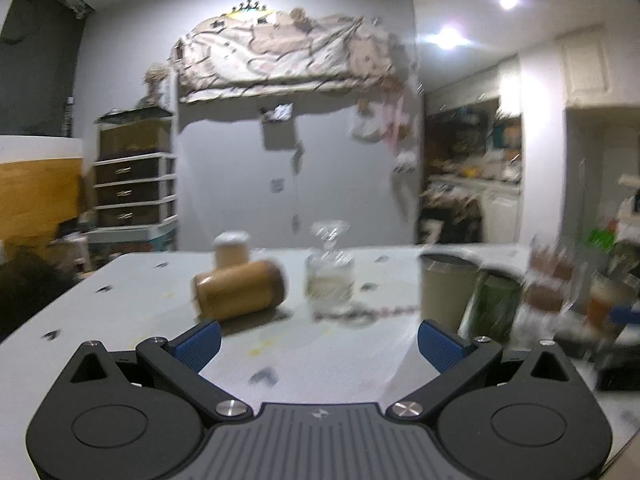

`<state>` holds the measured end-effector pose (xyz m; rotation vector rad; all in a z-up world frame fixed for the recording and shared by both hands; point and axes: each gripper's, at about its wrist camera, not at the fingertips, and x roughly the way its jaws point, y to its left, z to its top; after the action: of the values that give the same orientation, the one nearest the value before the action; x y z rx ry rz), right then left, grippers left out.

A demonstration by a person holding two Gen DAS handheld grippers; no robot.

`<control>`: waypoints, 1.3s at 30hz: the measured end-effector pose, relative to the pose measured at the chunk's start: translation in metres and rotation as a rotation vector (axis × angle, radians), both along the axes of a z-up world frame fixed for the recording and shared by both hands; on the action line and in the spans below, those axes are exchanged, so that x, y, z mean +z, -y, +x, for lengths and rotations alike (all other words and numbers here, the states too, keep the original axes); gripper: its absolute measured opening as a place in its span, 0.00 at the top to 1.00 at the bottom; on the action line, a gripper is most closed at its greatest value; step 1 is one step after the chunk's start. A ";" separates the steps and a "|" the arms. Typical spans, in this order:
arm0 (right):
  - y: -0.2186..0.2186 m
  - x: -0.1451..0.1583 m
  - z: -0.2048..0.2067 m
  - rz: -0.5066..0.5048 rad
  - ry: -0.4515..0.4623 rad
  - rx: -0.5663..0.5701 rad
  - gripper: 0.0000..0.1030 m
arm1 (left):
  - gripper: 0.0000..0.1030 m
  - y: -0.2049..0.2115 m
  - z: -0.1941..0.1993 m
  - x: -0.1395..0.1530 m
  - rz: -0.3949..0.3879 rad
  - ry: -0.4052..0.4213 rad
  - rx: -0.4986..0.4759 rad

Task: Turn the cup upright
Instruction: 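Lower the left gripper over the upside-down glass base and close on it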

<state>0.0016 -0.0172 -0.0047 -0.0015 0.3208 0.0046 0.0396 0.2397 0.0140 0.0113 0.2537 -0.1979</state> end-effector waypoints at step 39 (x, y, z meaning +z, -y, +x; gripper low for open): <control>0.042 -0.020 -0.018 0.075 -0.042 -0.045 0.00 | 0.42 0.088 0.300 0.037 0.135 -0.274 0.132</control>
<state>-0.0165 -0.0592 -0.0242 0.0806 0.3621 -0.0279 0.3395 0.1516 0.0513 0.1011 0.5392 -0.0498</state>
